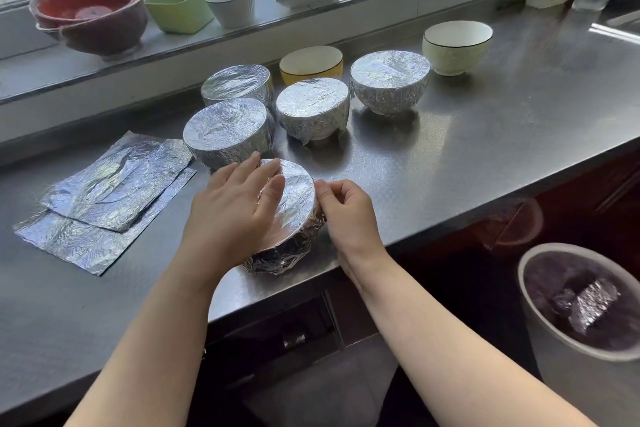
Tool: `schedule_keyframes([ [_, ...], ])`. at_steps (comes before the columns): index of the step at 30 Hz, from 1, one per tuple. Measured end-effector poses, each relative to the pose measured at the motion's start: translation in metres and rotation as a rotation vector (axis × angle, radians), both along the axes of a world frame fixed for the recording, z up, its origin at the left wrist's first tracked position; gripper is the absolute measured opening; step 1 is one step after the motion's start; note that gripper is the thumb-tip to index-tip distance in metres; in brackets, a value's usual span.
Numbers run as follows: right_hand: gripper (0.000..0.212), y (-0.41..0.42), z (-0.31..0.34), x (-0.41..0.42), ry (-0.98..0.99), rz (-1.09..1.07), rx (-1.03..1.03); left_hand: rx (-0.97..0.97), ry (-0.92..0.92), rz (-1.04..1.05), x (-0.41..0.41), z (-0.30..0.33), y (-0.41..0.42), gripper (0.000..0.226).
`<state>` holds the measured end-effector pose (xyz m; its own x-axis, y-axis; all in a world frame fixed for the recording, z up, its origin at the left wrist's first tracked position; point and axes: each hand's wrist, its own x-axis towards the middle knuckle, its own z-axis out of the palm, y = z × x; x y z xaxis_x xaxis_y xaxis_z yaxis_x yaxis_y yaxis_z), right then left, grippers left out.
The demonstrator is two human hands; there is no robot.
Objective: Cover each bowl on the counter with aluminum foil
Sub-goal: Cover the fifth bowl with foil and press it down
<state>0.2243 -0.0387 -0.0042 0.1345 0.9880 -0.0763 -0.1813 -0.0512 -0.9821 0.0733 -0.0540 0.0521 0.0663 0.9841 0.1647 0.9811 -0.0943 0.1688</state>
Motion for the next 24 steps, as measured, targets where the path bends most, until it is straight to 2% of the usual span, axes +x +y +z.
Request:
schedule_keyframes([
  [9, 0.009, 0.0024, 0.0020, -0.0016, 0.071, 0.001, -0.061, -0.011, 0.006, 0.007, 0.0035, 0.0024, -0.0020, 0.084],
  [24, 0.020, 0.0060, 0.0074, 0.0024, -0.403, 0.254, -0.027, -0.016, 0.019, 0.026, 0.0014, 0.0003, -0.0003, 0.083],
])
